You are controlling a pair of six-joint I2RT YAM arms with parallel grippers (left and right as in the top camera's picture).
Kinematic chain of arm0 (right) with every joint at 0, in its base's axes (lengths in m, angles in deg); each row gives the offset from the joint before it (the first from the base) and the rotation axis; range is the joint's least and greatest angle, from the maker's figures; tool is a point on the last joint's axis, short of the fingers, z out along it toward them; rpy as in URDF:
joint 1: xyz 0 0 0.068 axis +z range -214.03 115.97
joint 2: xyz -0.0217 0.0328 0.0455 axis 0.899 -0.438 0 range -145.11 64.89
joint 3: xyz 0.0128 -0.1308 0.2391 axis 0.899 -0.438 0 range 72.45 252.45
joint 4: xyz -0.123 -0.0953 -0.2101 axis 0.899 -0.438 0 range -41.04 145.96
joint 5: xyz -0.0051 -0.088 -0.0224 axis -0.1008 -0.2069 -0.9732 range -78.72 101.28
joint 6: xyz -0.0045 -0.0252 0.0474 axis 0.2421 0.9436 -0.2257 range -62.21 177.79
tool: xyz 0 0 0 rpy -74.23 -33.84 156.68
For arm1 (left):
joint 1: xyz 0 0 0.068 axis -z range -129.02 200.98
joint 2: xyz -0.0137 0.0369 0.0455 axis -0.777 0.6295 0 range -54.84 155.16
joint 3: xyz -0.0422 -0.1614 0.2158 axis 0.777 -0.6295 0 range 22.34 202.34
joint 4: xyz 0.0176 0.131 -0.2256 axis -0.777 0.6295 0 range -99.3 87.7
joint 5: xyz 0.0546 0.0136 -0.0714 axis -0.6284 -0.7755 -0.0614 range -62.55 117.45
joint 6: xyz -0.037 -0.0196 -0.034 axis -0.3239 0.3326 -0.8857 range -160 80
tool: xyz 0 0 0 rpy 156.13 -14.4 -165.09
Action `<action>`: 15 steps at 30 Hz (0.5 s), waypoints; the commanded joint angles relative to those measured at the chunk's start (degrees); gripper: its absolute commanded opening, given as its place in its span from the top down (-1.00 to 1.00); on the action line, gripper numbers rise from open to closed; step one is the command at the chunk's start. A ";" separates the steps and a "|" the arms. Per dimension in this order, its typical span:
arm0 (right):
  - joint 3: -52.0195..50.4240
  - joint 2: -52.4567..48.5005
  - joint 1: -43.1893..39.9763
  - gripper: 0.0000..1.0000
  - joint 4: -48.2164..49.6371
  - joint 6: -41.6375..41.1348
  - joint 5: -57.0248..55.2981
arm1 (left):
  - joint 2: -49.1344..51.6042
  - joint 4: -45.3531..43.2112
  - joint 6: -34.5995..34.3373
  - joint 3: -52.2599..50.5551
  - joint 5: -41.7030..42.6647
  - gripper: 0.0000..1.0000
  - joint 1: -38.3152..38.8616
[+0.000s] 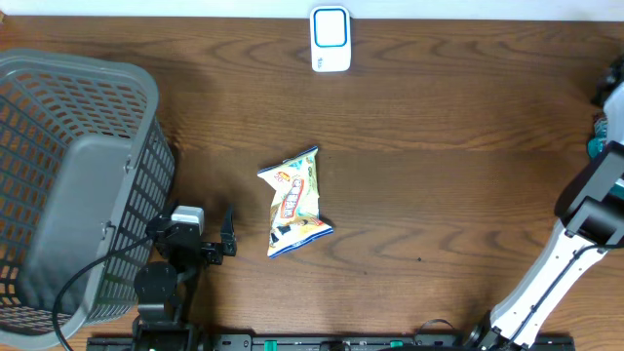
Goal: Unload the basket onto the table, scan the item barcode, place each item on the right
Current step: 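Move the right gripper with the packet off to the right, then reach the right gripper left toward the snack bag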
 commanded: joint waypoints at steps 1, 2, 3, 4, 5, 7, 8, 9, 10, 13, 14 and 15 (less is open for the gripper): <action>-0.02 0.28 0.00 -0.01 -1.33 -5.57 0.33 | -0.15 0.68 -0.26 -1.62 -0.11 -0.96 -0.09; -0.02 0.37 0.09 -0.33 -1.84 -6.21 0.31 | -0.15 0.68 -0.26 -1.62 -0.11 -0.96 -0.09; -0.02 0.59 0.26 -0.66 -2.29 -6.69 0.35 | -0.15 0.68 -0.26 -1.62 -0.11 -0.96 -0.09; -0.02 0.92 0.52 -0.89 -2.99 -7.65 0.37 | -0.15 0.68 -0.26 -1.62 -0.11 -0.96 -0.09; -0.02 1.44 0.90 -0.98 -3.78 -8.94 0.74 | -0.15 0.68 -0.26 -1.62 -0.11 -0.95 -0.09; -0.02 3.10 1.77 -0.99 -5.92 -11.85 3.48 | -0.15 0.68 -0.26 -1.62 -0.11 -0.96 -0.09; -0.02 4.28 2.34 -0.98 -7.32 -13.44 6.49 | -0.15 0.68 -0.26 -1.62 -0.11 -0.96 -0.09; -0.02 5.46 2.91 -0.99 -8.61 -14.78 9.86 | -0.15 0.68 -0.26 -1.62 -0.11 -0.96 -0.09; -0.02 6.91 3.69 -0.99 -10.23 -16.35 14.93 | -0.15 0.68 -0.26 -1.62 -0.11 -0.96 -0.09; -0.02 11.10 6.16 -0.98 -14.91 -19.17 33.73 | -0.15 0.68 -0.26 -1.62 -0.11 -0.96 -0.09; -0.02 12.76 7.43 -0.98 -17.42 -20.02 43.32 | -0.15 0.68 -0.26 -1.62 -0.11 -0.96 -0.09; -0.02 13.84 8.41 -0.98 -19.17 -20.96 50.03 | -0.15 0.68 -0.26 -1.62 -0.11 -0.96 -0.09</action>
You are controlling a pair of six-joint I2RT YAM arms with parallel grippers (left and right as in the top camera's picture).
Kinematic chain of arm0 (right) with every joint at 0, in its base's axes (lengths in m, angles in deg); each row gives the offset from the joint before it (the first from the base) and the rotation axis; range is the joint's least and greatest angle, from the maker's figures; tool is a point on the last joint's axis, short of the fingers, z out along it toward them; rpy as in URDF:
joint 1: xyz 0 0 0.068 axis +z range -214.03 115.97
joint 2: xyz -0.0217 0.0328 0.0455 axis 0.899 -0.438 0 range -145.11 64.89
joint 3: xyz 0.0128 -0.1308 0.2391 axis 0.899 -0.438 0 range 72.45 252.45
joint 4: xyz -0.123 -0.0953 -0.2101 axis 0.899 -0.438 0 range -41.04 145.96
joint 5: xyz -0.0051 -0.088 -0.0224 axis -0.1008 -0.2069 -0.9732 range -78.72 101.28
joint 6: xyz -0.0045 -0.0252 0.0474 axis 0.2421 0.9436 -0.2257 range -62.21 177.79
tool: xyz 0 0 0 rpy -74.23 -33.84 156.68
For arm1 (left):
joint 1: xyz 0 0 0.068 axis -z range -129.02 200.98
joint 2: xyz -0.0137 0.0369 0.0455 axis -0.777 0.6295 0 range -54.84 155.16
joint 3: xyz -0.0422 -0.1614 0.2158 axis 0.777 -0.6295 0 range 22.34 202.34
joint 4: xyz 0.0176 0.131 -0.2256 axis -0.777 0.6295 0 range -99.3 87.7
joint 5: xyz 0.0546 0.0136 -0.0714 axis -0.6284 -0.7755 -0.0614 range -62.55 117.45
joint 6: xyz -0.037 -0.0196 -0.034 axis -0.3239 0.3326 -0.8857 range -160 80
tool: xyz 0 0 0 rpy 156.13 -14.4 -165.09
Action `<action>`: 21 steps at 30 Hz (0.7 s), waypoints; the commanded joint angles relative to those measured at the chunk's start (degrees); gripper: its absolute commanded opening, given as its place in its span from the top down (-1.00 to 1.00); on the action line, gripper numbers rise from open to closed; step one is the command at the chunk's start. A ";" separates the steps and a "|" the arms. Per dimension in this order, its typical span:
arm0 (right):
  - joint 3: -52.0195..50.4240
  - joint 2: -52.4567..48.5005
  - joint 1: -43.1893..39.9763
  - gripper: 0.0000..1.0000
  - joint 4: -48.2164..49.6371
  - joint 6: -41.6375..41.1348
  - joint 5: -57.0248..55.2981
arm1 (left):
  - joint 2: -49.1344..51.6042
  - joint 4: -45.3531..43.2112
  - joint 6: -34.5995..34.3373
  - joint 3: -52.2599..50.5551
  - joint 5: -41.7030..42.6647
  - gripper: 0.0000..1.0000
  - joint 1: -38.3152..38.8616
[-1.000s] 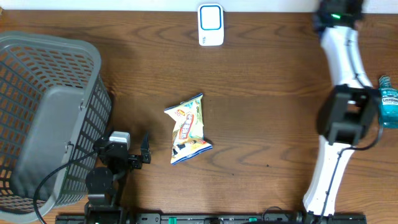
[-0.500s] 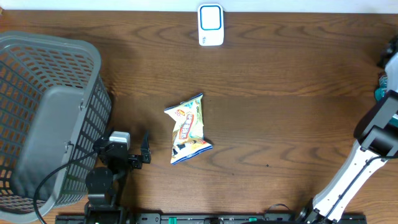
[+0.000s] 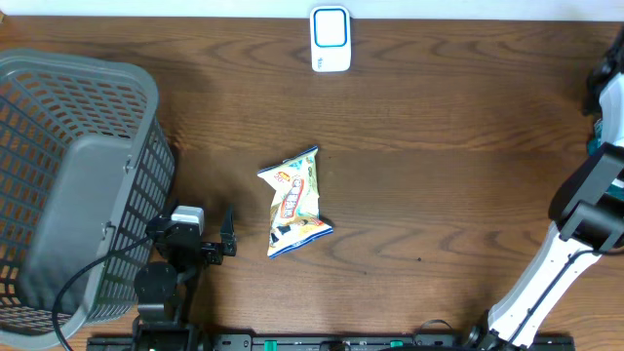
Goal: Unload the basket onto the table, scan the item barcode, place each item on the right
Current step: 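Reach the right gripper left toward the snack bag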
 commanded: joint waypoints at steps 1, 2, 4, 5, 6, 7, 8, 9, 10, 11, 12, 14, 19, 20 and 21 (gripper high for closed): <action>0.28 8.72 5.18 -0.98 -4.68 -7.69 35.17 | -0.15 0.68 -0.24 -1.62 -0.11 -0.96 -0.09; 0.28 9.35 6.45 -0.99 -6.12 -9.18 41.75 | -0.15 0.68 -0.24 -1.62 -0.11 -0.96 -0.09; 0.28 9.81 9.40 -0.99 -8.79 -12.11 54.90 | -0.15 0.68 -0.24 -1.62 -0.11 -0.96 -0.09; 0.26 9.79 11.08 -0.98 -9.99 -12.98 60.39 | -0.15 0.68 -0.24 -1.62 -0.11 -0.96 -0.09; 0.20 9.57 13.16 -0.98 -11.28 -13.77 65.29 | -0.15 0.68 -0.24 -1.62 -0.11 -0.97 -0.09; 0.09 9.40 15.19 -0.99 -12.41 -14.23 68.65 | -0.15 0.68 -0.24 -1.62 -0.11 -0.96 -0.09; -0.07 9.35 17.27 -0.98 -13.57 -14.56 71.19 | -0.15 0.68 -0.24 -1.62 -0.11 -0.96 -0.09; -0.42 9.25 20.11 -0.92 -14.64 -14.58 73.07 | -0.15 0.68 -0.24 -1.62 -0.11 -0.95 -0.09; -0.50 9.25 23.39 -0.37 -16.22 -14.53 73.35 | -0.15 0.68 -0.24 -1.62 -0.11 -0.96 -0.09; -0.50 9.25 25.22 0.05 -17.22 -14.43 72.94 | -0.15 0.68 -0.24 -1.62 -0.11 -0.96 -0.09; -0.50 9.25 28.02 0.77 -18.97 -13.99 71.87 | -0.15 0.68 -0.24 -1.62 -0.11 -0.96 -0.09; -0.50 9.25 33.29 0.97 -22.64 -12.87 68.83 | -0.15 0.68 -0.24 -1.62 -0.11 -0.96 -0.09; -0.59 9.25 45.18 0.97 -32.87 -11.32 56.54 | -0.15 0.68 -0.24 -1.62 -0.11 -0.96 -0.09; -0.59 9.25 47.15 0.97 -33.92 -11.32 54.05 | -0.15 0.68 -0.24 -1.62 -0.11 -0.96 -0.09; -0.59 9.25 49.40 0.97 -34.71 -11.30 51.12 | -0.15 0.68 -0.24 -1.62 -0.11 -0.96 -0.09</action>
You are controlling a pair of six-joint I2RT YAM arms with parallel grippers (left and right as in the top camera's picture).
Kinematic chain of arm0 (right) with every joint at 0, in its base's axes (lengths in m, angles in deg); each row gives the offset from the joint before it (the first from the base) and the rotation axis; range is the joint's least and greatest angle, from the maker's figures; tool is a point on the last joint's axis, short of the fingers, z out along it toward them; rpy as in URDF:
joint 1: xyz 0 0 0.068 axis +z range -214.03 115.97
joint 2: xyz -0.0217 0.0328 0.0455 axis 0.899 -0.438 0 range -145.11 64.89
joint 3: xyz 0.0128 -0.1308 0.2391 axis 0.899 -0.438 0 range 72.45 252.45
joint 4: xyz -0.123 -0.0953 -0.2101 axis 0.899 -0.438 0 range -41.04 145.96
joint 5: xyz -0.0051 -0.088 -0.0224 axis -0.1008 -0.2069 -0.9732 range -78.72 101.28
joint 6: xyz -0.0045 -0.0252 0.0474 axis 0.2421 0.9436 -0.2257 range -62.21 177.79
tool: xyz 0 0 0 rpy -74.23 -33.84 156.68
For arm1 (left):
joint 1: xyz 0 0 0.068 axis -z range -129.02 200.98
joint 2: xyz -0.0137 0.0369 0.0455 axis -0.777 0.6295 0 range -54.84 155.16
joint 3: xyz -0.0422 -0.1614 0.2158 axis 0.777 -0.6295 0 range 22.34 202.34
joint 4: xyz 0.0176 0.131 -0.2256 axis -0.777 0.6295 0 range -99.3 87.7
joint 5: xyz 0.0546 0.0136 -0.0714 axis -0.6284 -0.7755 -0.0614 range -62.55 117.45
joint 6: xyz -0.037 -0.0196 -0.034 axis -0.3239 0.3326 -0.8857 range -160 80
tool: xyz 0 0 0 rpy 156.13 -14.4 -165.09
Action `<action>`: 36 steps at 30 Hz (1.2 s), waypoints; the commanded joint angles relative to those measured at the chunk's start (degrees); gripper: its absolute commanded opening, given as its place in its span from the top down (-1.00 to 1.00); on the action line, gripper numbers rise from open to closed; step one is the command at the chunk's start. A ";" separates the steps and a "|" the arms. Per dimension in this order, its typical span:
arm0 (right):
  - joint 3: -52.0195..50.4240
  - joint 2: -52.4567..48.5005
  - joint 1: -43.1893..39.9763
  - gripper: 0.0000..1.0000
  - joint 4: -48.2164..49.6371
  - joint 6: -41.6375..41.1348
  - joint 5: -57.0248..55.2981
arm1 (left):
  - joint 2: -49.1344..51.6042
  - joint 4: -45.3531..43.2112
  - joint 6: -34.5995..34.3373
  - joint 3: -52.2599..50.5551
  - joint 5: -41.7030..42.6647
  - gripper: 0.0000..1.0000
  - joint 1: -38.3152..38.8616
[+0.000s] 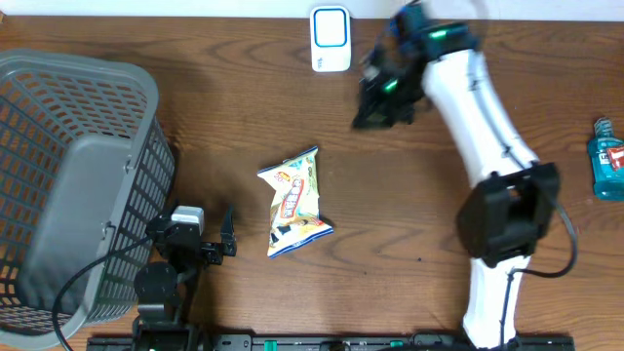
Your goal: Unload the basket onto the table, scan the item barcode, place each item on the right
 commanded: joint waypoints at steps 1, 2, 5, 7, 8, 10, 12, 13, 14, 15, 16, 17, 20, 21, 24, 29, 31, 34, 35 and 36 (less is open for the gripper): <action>-0.24 -0.52 6.10 0.97 -1.38 0.83 -12.20 | -0.15 0.68 -0.26 -1.62 -0.11 -0.96 -0.09; -0.24 -0.52 8.17 0.97 -1.16 0.76 -14.86 | -0.15 0.68 -0.26 -1.62 -0.11 -0.96 -0.09; -0.26 -0.52 13.68 0.97 -0.66 0.83 -21.70 | -0.15 0.68 -0.26 -1.62 -0.11 -0.96 -0.09; -0.68 -0.59 15.69 0.97 -0.37 0.81 -24.13 | -0.15 0.68 -0.26 -1.62 -0.11 -0.96 -0.09; -1.20 -0.59 16.57 0.98 0.02 0.81 -24.02 | -0.15 0.68 -0.26 -1.62 -0.11 -0.96 -0.09; -3.82 -0.61 18.60 0.98 1.88 0.76 -23.85 | -0.15 0.68 -0.26 -1.62 -0.11 -0.96 -0.09; -7.26 -0.61 20.04 0.98 4.59 0.79 -23.85 | -0.15 0.68 -0.26 -1.62 -0.11 -0.96 -0.09; -9.18 -0.61 20.59 0.97 6.43 0.79 -23.80 | -0.15 0.68 -0.26 -1.62 -0.11 -0.96 -0.09; -11.41 -0.61 21.20 0.98 8.76 0.81 -23.82 | -0.15 0.68 -0.26 -1.62 -0.11 -0.96 -0.09; -13.35 -0.61 21.68 0.98 10.97 0.83 -23.82 | -0.15 0.68 -0.26 -1.62 -0.11 -0.96 -0.09; -15.45 -0.61 22.12 0.98 13.46 0.83 -23.80 | -0.15 0.68 -0.26 -1.62 -0.11 -0.96 -0.09; -17.03 -0.61 22.36 0.98 15.54 0.83 -23.80 | -0.15 0.68 -0.26 -1.62 -0.11 -0.96 -0.09; -20.04 -0.61 22.75 0.98 19.85 1.09 -23.93 | -0.15 0.68 -0.26 -1.62 -0.11 -0.95 -0.09; -20.11 -0.61 22.73 0.98 20.15 1.05 -24.00 | -0.15 0.68 -0.26 -1.62 -0.11 -0.96 -0.09; -17.99 -0.28 22.73 0.98 18.93 1.27 -24.06 | -0.15 0.68 -0.26 -1.62 -0.11 -0.96 -0.09; -9.01 1.01 22.73 0.98 12.79 1.75 -24.02 | -0.15 0.68 -0.26 -1.62 -0.11 -0.96 -0.09; -5.53 1.66 22.93 0.98 11.13 2.56 -23.08 | -0.15 0.68 -0.26 -1.62 -0.11 -0.96 -0.09; -4.13 2.03 23.63 0.98 10.82 3.17 -20.59 | -0.15 0.68 -0.26 -1.62 -0.11 -0.96 -0.09; -4.20 1.99 23.85 0.98 10.78 3.17 -20.04 | -0.15 0.68 -0.26 -1.62 -0.11 -0.96 -0.09; -4.68 1.64 24.06 0.98 10.84 3.17 -19.71 | -0.15 0.68 -0.26 -1.62 -0.11 -0.96 -0.09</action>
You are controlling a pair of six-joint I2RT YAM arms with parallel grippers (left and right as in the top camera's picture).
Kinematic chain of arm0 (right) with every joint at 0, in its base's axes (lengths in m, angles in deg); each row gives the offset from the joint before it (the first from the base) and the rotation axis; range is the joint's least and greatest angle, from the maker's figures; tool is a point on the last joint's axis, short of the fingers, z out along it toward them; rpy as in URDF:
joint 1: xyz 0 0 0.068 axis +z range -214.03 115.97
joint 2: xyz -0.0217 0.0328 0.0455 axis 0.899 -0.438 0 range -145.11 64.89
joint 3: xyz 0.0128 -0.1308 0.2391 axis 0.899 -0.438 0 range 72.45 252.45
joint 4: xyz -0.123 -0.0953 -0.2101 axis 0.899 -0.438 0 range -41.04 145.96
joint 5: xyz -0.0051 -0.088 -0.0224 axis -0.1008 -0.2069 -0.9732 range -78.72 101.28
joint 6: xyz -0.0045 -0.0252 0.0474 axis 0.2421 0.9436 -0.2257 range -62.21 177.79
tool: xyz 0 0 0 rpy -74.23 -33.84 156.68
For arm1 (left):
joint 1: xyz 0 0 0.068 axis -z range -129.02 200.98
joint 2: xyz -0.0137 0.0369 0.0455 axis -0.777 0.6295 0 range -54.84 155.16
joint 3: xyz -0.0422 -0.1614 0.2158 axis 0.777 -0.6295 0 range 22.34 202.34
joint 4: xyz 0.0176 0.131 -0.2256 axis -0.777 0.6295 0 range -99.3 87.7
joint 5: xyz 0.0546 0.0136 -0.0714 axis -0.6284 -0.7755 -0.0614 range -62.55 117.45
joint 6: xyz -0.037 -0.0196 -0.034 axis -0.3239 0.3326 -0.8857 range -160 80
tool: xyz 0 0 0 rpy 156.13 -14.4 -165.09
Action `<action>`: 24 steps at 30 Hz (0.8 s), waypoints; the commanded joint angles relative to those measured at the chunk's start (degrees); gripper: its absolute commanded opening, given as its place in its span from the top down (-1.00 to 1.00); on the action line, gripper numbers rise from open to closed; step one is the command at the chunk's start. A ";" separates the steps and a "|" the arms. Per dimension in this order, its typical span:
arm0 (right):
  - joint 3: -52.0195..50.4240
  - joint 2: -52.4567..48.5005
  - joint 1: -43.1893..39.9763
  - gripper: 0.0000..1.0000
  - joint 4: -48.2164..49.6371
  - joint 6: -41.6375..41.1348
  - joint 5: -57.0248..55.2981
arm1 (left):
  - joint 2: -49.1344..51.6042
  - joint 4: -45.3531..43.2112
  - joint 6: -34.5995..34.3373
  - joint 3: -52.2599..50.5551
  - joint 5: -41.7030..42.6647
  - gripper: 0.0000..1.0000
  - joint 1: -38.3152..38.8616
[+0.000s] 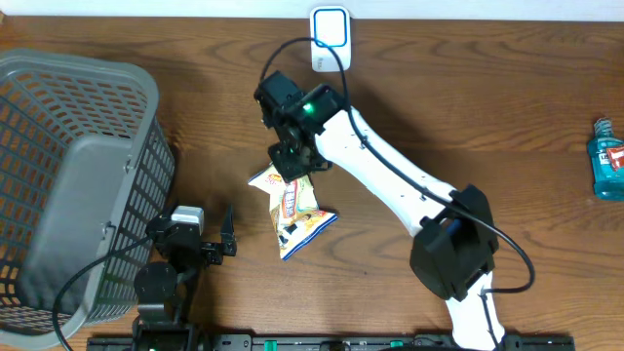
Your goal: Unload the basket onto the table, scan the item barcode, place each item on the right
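The snack bag [297,210], yellow and white with blue ends, lies at the middle of the table, tilted. My right gripper [292,161] is down at the bag's upper end and covers that end. Whether its fingers are closed on the bag is hidden by the wrist. The white and blue barcode scanner [331,39] stands at the far edge, a little beyond the right gripper. My left gripper [227,234] rests open near the front edge, left of the bag, holding nothing.
A large grey mesh basket [73,185] fills the left side, close to the left arm. A blue bottle [606,158] stands at the far right edge. The right arm's white links [390,185] stretch diagonally across the table's middle.
The right gripper has gone from just right of the scanner down to the bag's upper end. The bag has turned and shifted a little, its top corner now further left.
The right arm first stood at the far right edge, near where the blue bottle now shows, with the bag lying untouched at the centre. Then the arm was by the scanner and the bottle stood alone. Now the gripper sits on the bag, which has shifted.
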 commanded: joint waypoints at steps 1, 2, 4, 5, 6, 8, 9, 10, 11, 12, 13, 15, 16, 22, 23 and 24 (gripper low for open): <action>-0.52 0.52 1.49 0.98 -0.31 0.92 2.25 | -0.15 0.68 -0.26 -1.62 -0.13 -0.96 -0.09; -1.66 0.09 1.75 0.98 -0.07 0.55 2.25 | -0.15 0.68 -0.26 -1.62 -0.13 -0.96 -0.09; -4.55 -0.55 2.25 0.98 0.96 0.55 2.67 | -0.15 0.68 -0.26 -1.62 -0.13 -0.96 -0.09; -6.78 -1.11 2.62 0.98 2.32 0.55 2.95 | -0.15 0.68 -0.26 -1.62 -0.13 -0.96 -0.09; -8.96 -1.29 3.06 0.98 3.82 0.55 3.37 | -0.15 0.68 -0.26 -1.62 -0.13 -0.96 -0.09; -14.93 -2.75 4.13 0.98 7.82 -0.57 3.69 | -0.15 0.68 -0.26 -1.62 -0.13 -0.96 -0.09; -16.46 -3.21 4.22 0.98 8.33 -1.60 3.26 | -0.15 0.68 -0.26 -1.62 -0.13 -0.96 -0.09; -17.53 -3.52 4.31 0.98 8.55 -2.58 2.80 | -0.15 0.68 -0.26 -1.62 -0.13 -0.95 -0.09; -18.60 -3.98 4.28 0.98 8.87 -3.43 1.79 | -0.15 0.68 -0.26 -1.62 -0.13 -0.95 -0.09; -19.21 -4.00 4.15 0.98 8.87 -4.04 0.37 | -0.15 0.68 -0.26 -1.62 -0.13 -0.96 -0.09; -19.80 -4.00 3.96 0.98 8.85 -5.03 -2.14 | -0.15 0.68 -0.26 -1.62 -0.13 -0.95 -0.09; -19.80 -4.00 3.65 0.98 8.35 -6.93 -7.56 | -0.15 0.68 -0.26 -1.62 -0.13 -0.95 -0.09; -19.71 -3.98 3.50 0.98 8.31 -7.58 -10.03 | -0.15 0.68 -0.26 -1.62 -0.13 -0.96 -0.09; -13.29 -3.45 1.16 0.98 4.50 -4.09 -5.62 | -0.15 0.68 -0.26 -1.62 -0.13 -0.96 -0.09; -11.06 -2.95 0.87 0.98 3.13 -2.93 -3.96 | -0.15 0.68 -0.26 -1.62 -0.13 -0.96 -0.09; -8.35 -2.38 0.68 0.98 1.64 -1.81 -2.23 | -0.15 0.68 -0.26 -1.62 -0.13 -0.96 -0.09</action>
